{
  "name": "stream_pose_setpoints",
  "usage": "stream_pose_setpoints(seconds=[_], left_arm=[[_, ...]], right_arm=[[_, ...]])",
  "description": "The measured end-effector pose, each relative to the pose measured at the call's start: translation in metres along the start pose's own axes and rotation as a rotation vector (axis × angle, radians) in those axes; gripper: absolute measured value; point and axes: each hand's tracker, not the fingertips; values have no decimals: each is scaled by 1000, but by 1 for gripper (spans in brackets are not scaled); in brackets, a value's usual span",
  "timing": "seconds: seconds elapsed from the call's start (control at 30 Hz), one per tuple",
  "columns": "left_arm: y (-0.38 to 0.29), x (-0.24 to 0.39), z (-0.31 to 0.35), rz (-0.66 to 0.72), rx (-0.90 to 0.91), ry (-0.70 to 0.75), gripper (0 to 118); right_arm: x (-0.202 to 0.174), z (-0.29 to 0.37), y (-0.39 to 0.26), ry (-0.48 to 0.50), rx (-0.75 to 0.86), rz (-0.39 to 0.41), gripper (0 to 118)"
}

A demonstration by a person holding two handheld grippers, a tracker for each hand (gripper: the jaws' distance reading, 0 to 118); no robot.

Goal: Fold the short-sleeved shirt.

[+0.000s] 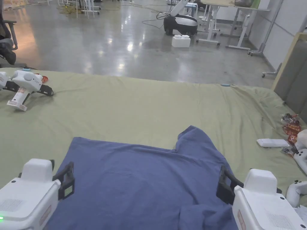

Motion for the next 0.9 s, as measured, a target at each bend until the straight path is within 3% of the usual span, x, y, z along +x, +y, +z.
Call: stream_pose_setpoints(seconds=[0.03,0.1,0.13,0.17,0.2,0.47,0.77,0.9], left_arm=[[-1,5,-2,-12,45,11,37],[6,16,1,-34,118,25,25],[10,20,3,-32,144,27,17],[7,20,-1,-28,165,25,5],[6,21,-2,-22,187,33,1],[0,4,-1,3,142,-8,0],[-68,-96,12,245,-235,-24,0],[-103,-119,15,218,-463,-50,2]], right_arm=[[-6,-1,2,-3,33,-8,52],[-16,-1,5,-4,80,0,16],[-19,-1,6,2,96,3,6],[-22,-1,7,7,110,0,6],[-24,0,8,20,130,-13,5],[-30,3,11,22,171,17,0],[-23,-8,-6,49,49,26,0],[-21,-15,-19,72,-32,1,0]])
